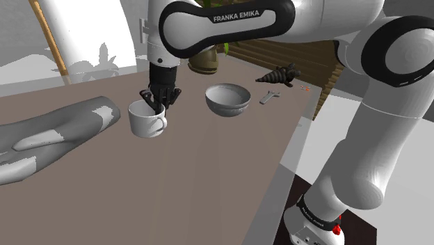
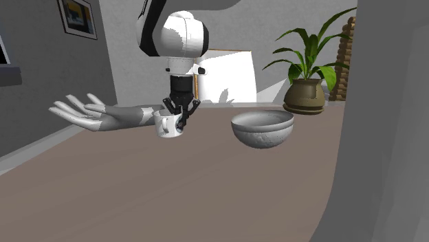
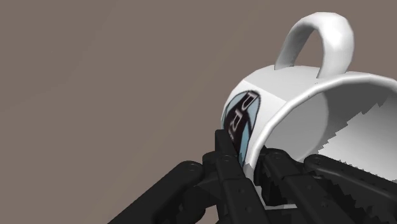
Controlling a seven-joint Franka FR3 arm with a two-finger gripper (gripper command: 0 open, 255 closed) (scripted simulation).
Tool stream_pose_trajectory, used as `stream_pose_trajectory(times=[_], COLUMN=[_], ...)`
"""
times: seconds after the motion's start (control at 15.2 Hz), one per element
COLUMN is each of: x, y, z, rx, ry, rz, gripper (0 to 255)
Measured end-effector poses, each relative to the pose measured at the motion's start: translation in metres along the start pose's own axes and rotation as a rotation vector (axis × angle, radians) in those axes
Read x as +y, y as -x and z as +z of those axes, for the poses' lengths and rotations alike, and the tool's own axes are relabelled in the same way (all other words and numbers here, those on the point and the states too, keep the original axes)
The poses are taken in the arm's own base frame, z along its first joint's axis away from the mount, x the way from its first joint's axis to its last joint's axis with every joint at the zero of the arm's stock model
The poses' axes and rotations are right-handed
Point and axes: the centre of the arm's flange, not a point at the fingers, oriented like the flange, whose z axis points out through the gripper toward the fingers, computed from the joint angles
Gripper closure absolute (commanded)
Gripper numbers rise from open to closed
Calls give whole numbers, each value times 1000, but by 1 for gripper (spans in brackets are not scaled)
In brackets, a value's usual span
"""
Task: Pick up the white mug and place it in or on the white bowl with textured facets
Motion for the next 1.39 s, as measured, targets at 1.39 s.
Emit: stream_pose_trajectory(times=[1.39], x=[-3], y=[1], z=[-73], rx=[0], ry=[0], rz=[0], gripper=[255])
